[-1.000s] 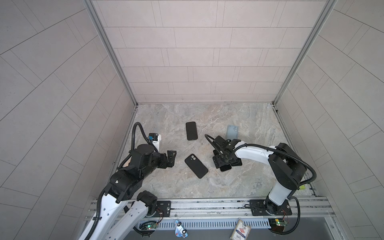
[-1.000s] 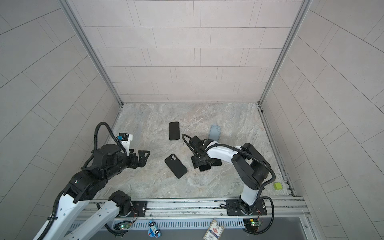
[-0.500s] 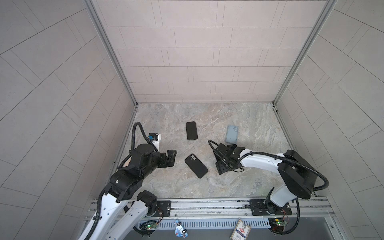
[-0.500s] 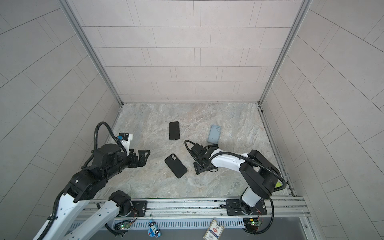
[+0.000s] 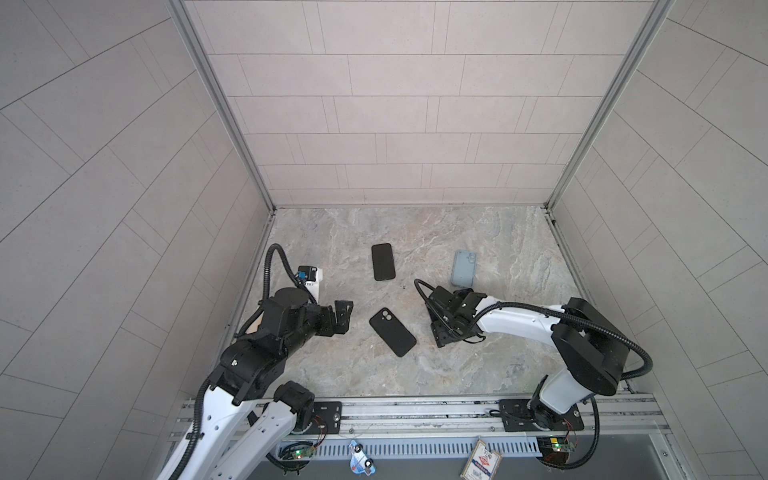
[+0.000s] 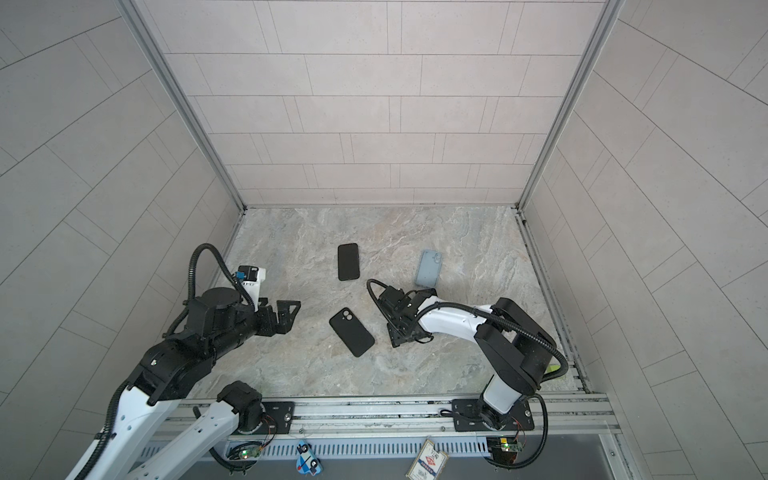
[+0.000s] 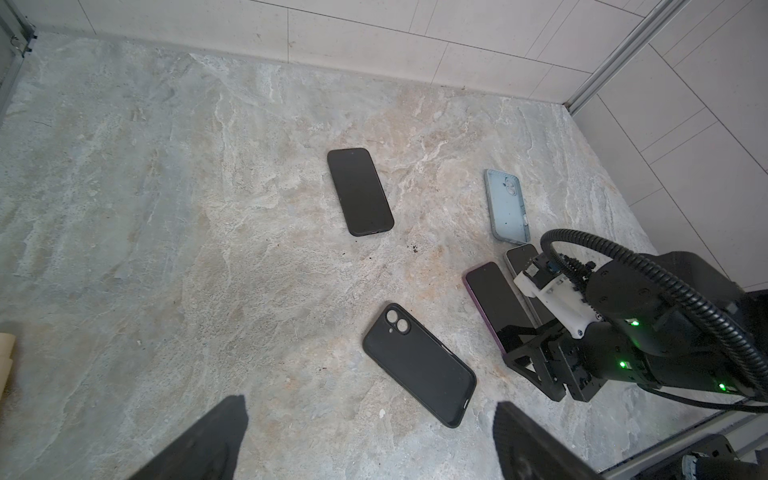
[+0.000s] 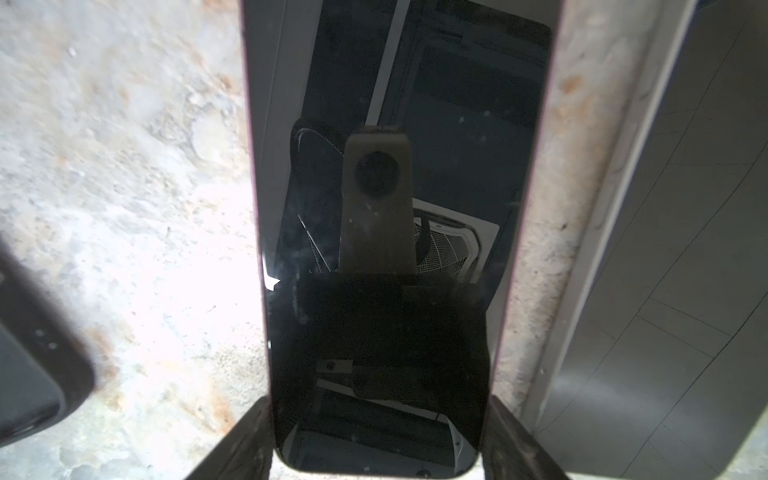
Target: Put the phone into the phone case
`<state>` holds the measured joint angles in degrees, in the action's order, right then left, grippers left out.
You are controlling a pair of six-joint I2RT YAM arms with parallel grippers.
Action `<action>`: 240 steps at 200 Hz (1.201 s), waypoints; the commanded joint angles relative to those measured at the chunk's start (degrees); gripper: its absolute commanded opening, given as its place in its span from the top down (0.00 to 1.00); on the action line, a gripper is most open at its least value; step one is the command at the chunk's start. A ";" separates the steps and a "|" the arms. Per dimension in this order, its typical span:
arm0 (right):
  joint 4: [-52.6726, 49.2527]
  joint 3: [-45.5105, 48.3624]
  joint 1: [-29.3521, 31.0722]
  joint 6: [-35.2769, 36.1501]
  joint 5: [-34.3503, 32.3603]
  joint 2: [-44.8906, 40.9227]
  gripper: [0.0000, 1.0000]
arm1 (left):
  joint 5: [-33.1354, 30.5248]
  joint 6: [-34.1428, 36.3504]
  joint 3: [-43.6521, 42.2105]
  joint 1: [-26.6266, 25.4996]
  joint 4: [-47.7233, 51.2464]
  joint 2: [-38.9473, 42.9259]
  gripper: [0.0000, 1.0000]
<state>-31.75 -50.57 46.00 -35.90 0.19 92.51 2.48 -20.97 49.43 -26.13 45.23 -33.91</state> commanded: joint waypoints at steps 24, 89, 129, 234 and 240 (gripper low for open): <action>-6.17 -1.10 0.26 3.73 -3.95 -6.63 0.43 | 6.32 -1.36 -1.15 0.29 -3.02 -5.40 0.00; -7.90 1.42 0.23 2.46 -2.25 -18.87 0.50 | 34.09 -31.07 -18.37 0.29 -44.82 -18.90 0.22; -4.93 4.84 0.28 0.66 2.65 -24.50 0.51 | 38.47 -42.82 -21.13 -0.02 -63.70 -28.64 0.24; -2.89 3.92 4.00 0.04 8.00 -29.72 0.53 | 40.37 -50.88 -18.76 -5.64 -76.41 -44.98 0.44; -2.80 3.80 4.10 -0.01 8.01 -29.86 0.53 | 40.36 -50.96 -18.69 -5.78 -76.59 -45.43 0.44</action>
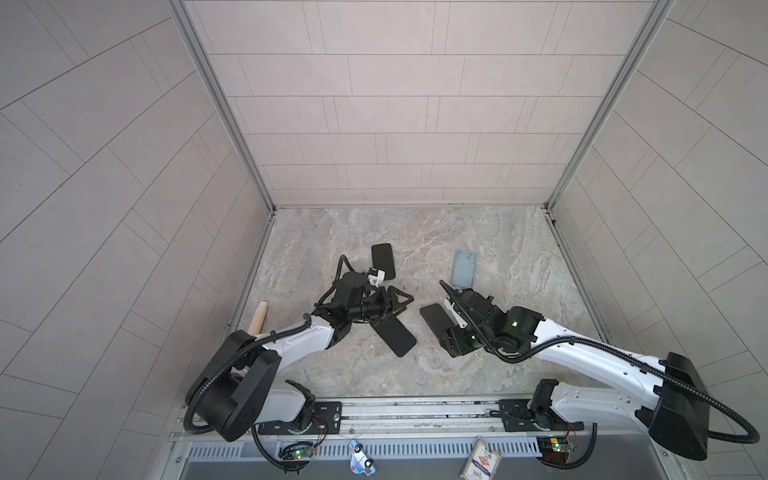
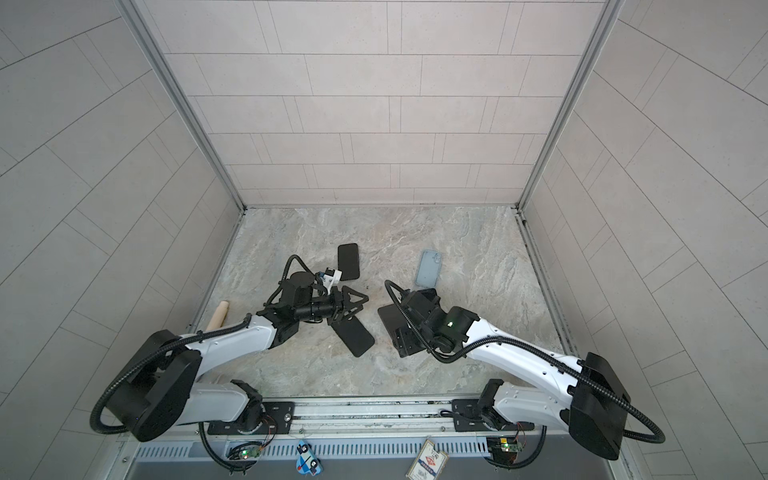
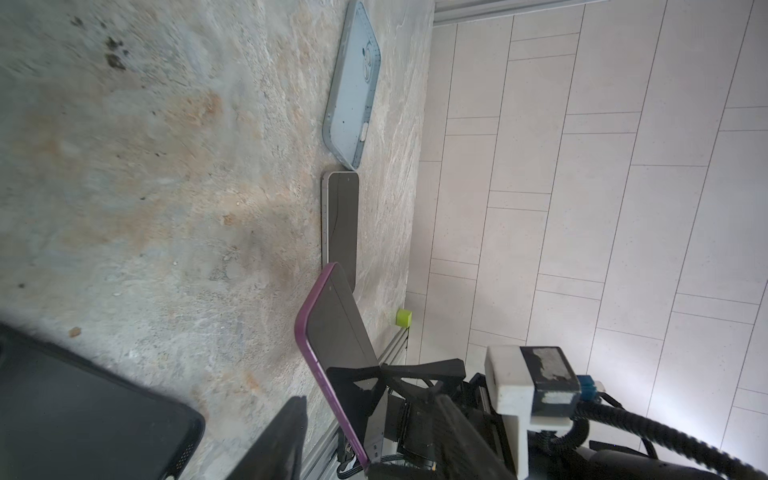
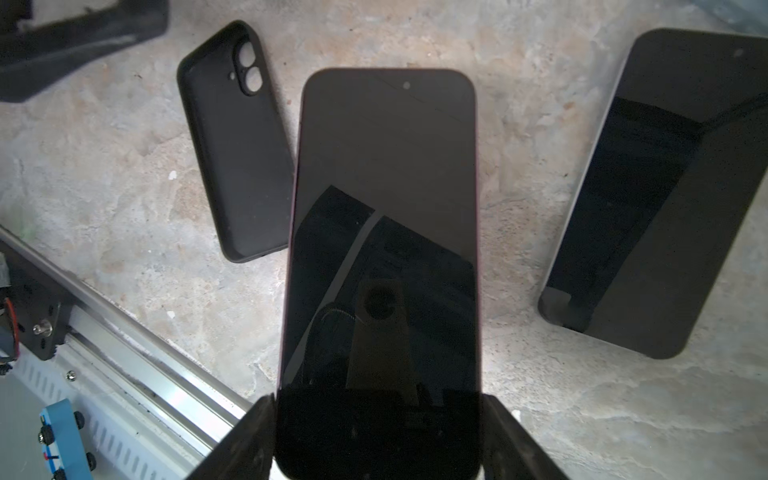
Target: Put the phone into the phone case
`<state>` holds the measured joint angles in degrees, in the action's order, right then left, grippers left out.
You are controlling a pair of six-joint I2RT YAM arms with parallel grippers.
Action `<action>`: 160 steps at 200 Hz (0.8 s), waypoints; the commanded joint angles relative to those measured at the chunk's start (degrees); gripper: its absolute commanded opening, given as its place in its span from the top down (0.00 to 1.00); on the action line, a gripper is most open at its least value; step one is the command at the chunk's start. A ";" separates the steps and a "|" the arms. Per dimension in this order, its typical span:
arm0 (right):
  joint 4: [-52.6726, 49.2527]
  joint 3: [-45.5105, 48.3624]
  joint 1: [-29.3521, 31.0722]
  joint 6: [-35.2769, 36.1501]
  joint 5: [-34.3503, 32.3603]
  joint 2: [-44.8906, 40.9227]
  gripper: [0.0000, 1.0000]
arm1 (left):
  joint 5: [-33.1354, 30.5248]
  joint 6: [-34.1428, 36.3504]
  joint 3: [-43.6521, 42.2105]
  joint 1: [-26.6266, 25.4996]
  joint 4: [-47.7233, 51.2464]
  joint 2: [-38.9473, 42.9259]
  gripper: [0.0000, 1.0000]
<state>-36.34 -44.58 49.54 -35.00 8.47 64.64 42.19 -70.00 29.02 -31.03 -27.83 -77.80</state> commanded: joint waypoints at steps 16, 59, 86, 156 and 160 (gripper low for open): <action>1.80 -2.45 0.58 -1.12 -0.30 -2.57 0.53 | 0.65 -1.90 1.75 -1.15 -3.69 -2.46 0.44; 0.93 -2.99 0.56 -1.38 -1.24 -3.47 0.54 | 0.61 -1.81 1.40 -1.32 -3.68 -3.50 0.44; 0.09 -2.69 0.56 -1.94 -2.97 -3.38 0.55 | 0.96 -2.31 1.40 -1.59 -4.45 -4.39 0.44; 3.10 3.50 0.47 -3.66 -4.64 0.03 0.56 | 0.87 -5.40 -0.70 -1.85 -10.69 -6.05 0.44; 3.30 3.95 0.48 -3.79 -4.67 0.26 0.56 | 0.87 -5.50 -0.75 -1.85 -10.87 -6.21 0.44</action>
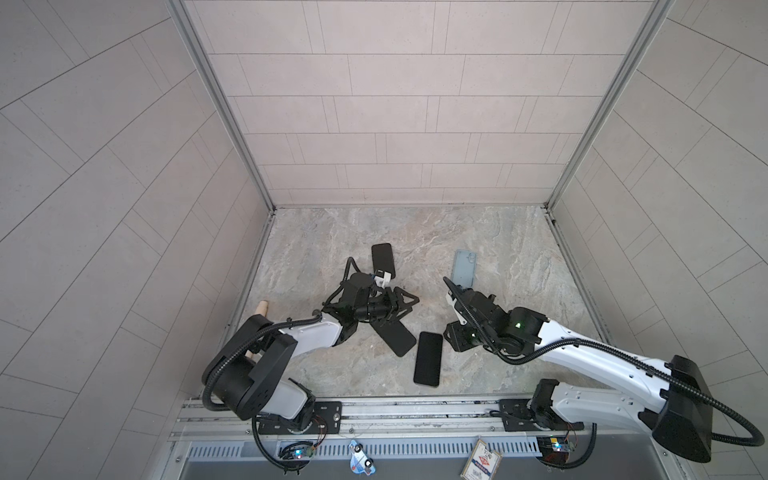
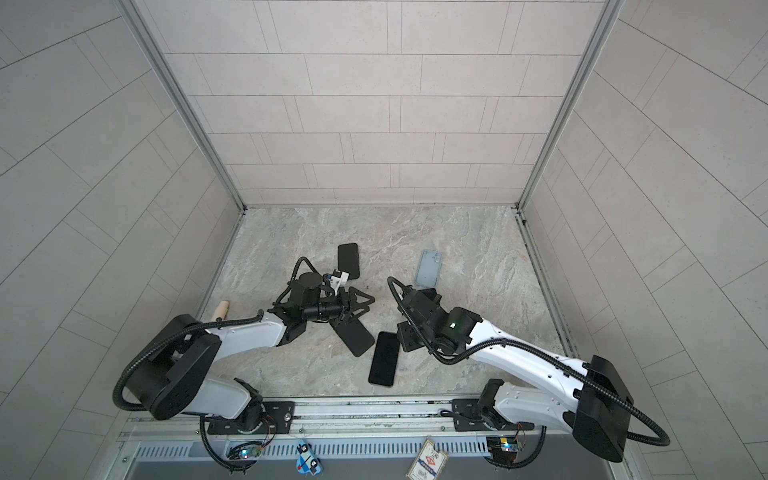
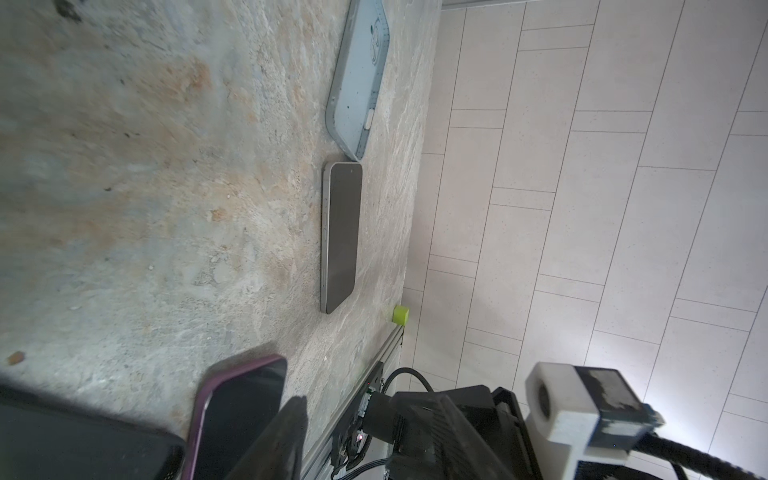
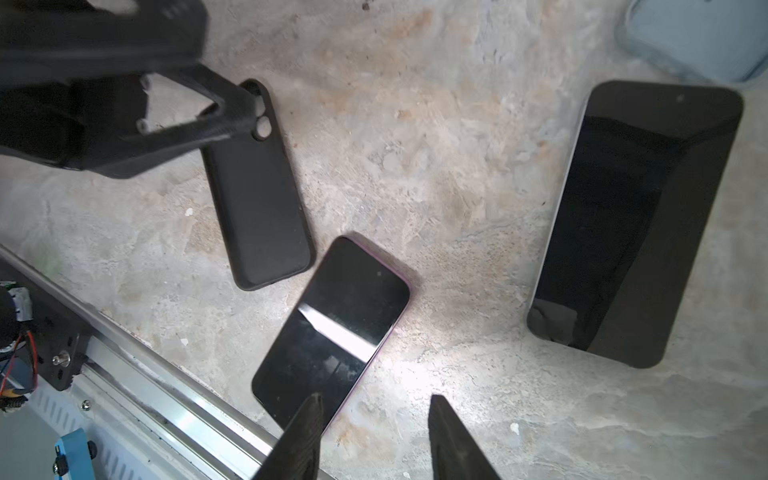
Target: Put the phone into the phone case
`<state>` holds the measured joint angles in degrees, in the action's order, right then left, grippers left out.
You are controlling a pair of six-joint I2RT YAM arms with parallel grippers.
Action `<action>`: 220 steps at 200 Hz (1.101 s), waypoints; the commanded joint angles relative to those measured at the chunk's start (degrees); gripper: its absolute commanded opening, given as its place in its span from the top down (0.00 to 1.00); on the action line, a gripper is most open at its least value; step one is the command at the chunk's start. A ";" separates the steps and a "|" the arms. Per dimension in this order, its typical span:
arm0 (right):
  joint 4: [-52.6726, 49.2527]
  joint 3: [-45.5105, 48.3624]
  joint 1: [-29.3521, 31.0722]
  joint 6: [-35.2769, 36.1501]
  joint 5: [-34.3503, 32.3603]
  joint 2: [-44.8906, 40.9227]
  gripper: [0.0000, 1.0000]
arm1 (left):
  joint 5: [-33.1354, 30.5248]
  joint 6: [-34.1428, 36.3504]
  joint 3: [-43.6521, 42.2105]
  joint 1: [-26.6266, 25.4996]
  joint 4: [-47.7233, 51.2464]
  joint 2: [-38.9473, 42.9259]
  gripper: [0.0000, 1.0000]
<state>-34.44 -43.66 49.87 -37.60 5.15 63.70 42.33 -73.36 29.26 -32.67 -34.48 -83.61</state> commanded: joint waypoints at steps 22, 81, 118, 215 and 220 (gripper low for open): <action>2.24 4.49 0.23 -2.00 -0.79 2.67 0.49 | 0.74 -2.49 -1.65 -0.21 -5.06 -0.21 0.44; 4.43 3.45 10.10 -15.05 -4.55 8.56 0.15 | 0.24 -0.87 -1.48 0.18 -3.15 1.71 0.44; 5.69 1.39 15.11 -24.41 -6.85 14.27 0.06 | -1.09 2.62 -1.48 1.58 2.99 6.28 0.44; -5.28 -12.15 20.35 -40.73 -9.41 31.80 0.00 | -1.22 13.22 1.16 5.18 21.60 15.53 0.43; -5.97 -12.53 20.36 -41.31 -9.58 32.38 0.00 | -1.02 13.41 1.09 5.38 21.83 15.73 0.43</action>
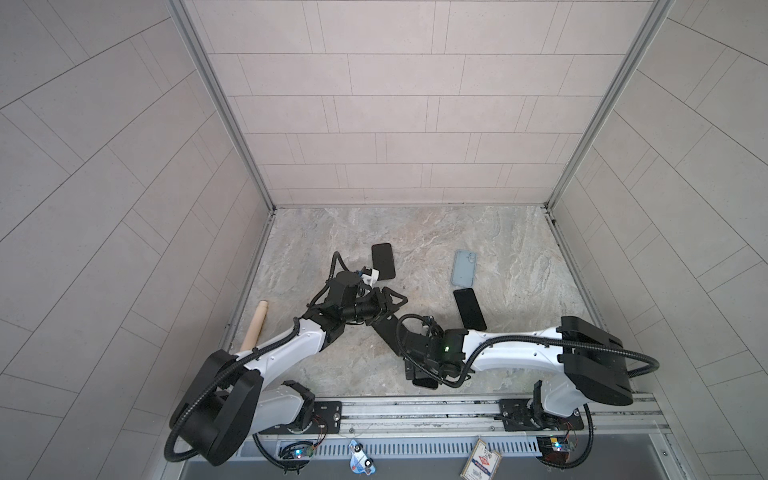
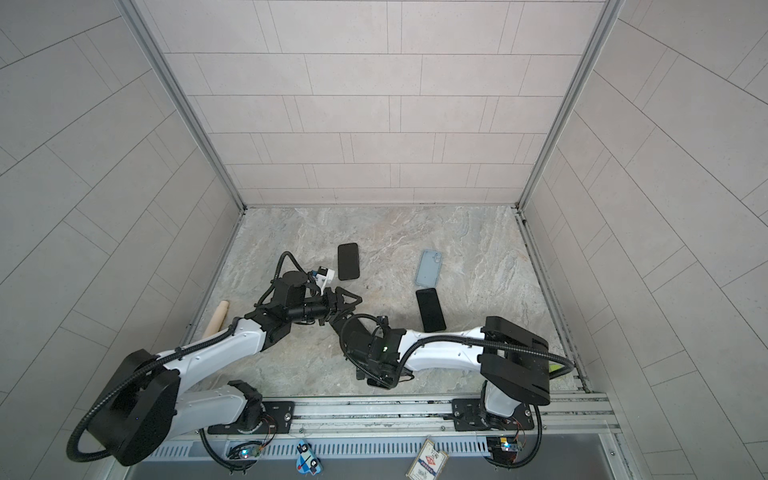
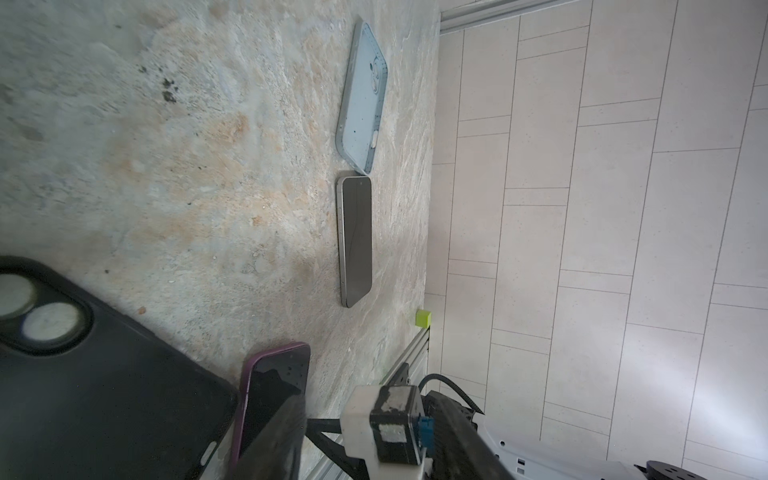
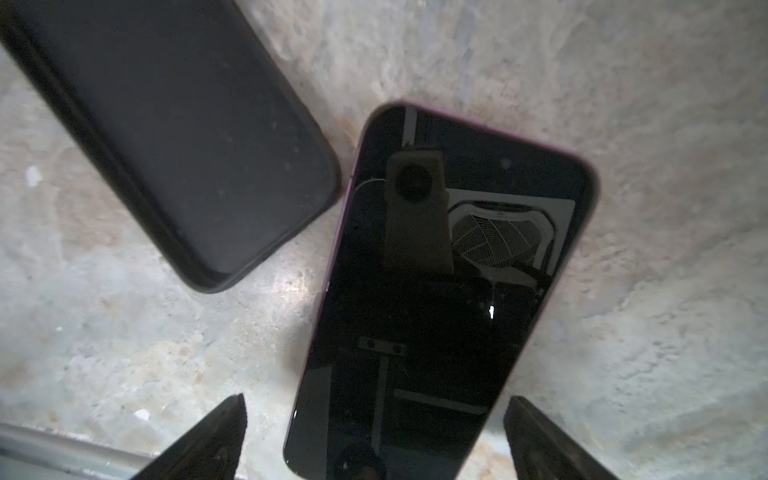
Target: Put the phone into the phone case
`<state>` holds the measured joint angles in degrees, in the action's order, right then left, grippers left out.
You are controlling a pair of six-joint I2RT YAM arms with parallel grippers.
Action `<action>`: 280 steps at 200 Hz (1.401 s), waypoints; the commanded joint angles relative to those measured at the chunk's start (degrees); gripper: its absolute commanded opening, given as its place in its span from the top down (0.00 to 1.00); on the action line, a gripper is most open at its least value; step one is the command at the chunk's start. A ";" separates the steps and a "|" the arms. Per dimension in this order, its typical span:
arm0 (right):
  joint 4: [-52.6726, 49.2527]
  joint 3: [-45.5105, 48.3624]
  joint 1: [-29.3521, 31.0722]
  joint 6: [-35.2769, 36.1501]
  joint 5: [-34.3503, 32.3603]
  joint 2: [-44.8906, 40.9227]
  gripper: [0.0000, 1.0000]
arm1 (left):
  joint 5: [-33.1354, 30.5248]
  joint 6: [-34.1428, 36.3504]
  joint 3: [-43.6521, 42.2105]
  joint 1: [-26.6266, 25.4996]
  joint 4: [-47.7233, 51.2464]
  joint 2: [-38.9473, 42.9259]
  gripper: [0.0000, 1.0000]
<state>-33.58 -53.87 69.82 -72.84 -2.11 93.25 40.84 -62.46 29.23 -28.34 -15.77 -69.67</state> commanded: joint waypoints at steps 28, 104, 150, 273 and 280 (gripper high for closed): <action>-8.90 -2.31 -0.14 -9.20 -2.02 4.78 0.02 | 1.32 3.53 0.57 2.54 4.88 3.89 0.43; -0.11 6.37 -5.57 -5.68 -2.93 3.11 0.21 | 2.35 4.80 -1.20 4.91 7.46 7.34 0.42; 2.82 9.19 -7.06 -2.45 -2.43 0.75 0.31 | 2.14 4.98 -1.46 5.13 8.04 7.79 0.42; 1.99 6.82 -14.60 28.54 0.89 -23.28 0.52 | 4.41 -3.86 -2.68 1.02 -8.84 -1.24 0.38; 2.44 6.35 -14.62 29.68 2.33 -23.10 0.52 | 4.81 -5.27 -2.77 0.48 -11.80 -2.40 0.37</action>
<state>-33.52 -46.06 55.64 -50.68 -5.21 70.72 43.70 -62.78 27.00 -25.96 -17.08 -69.76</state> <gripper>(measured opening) 0.738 0.624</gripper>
